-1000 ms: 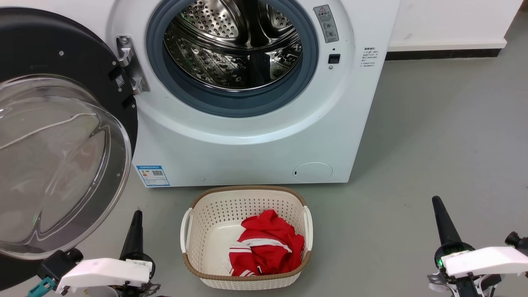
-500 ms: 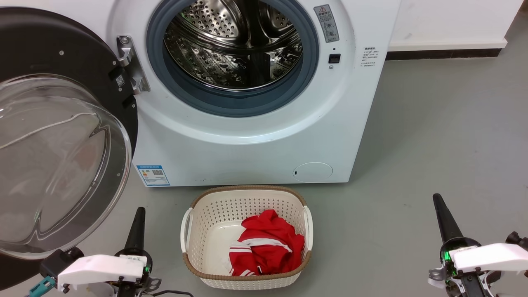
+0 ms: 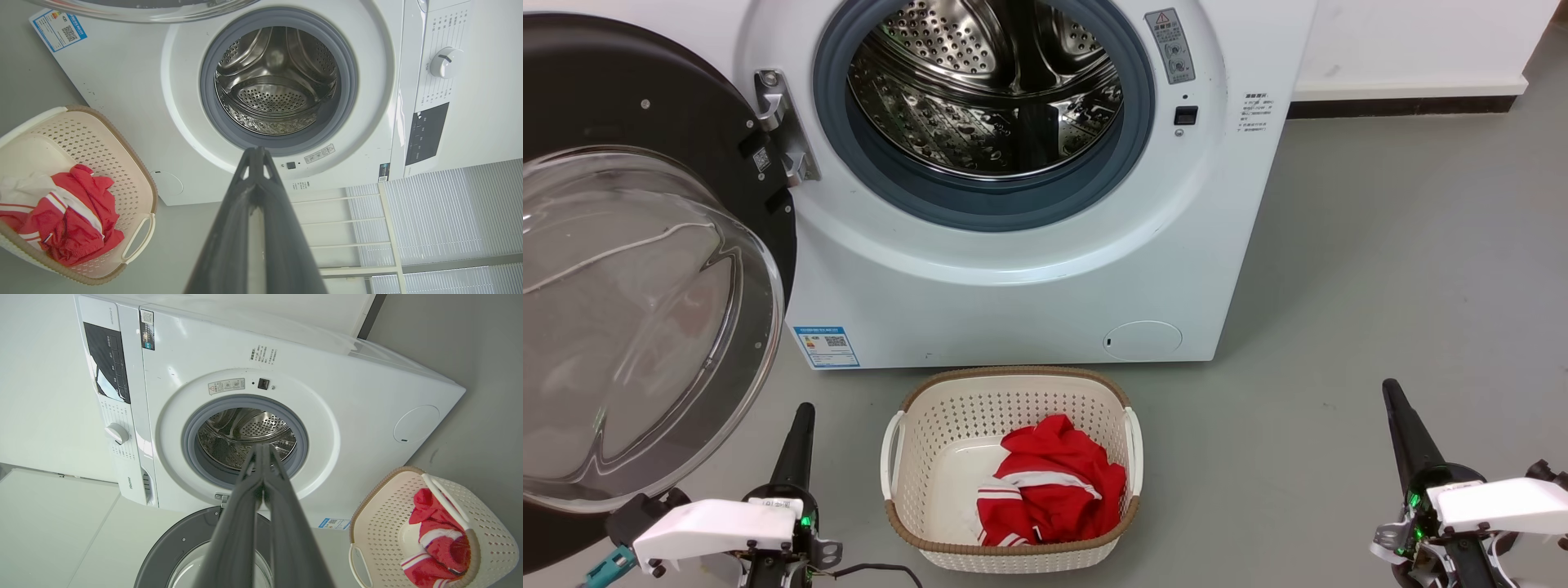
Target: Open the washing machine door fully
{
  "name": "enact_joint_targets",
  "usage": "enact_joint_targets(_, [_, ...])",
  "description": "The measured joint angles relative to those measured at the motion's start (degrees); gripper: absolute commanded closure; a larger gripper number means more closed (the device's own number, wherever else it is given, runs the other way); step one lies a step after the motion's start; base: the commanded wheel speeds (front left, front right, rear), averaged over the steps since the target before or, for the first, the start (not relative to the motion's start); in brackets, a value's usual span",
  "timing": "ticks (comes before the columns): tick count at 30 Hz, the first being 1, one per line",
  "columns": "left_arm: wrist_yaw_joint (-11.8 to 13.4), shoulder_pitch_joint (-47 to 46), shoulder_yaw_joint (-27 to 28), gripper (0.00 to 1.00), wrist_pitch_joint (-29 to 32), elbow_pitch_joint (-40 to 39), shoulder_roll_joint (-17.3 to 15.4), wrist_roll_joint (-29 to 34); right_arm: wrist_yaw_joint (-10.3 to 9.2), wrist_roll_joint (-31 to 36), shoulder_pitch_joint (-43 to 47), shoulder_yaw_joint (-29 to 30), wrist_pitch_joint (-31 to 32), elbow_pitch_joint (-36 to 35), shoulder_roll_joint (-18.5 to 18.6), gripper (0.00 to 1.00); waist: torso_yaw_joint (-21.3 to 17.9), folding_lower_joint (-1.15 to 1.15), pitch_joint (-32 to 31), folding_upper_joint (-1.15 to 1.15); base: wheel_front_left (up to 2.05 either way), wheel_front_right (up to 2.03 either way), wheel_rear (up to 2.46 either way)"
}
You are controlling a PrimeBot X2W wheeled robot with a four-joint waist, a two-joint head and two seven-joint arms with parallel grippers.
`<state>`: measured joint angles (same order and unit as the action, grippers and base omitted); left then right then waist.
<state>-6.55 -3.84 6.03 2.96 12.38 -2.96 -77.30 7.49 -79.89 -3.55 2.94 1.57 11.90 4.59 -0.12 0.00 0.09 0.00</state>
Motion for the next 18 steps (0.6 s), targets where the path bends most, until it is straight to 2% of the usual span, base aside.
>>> enact_joint_targets(18, [-0.5, -1.2, 0.2, 1.0, 2.0, 1.0, 0.0, -8.4, 0.0, -7.9, -1.2, 0.8, 1.8, 1.1, 0.0, 1.0, 0.1, 0.0, 0.0, 0.0, 0.0, 0.0, 0.0])
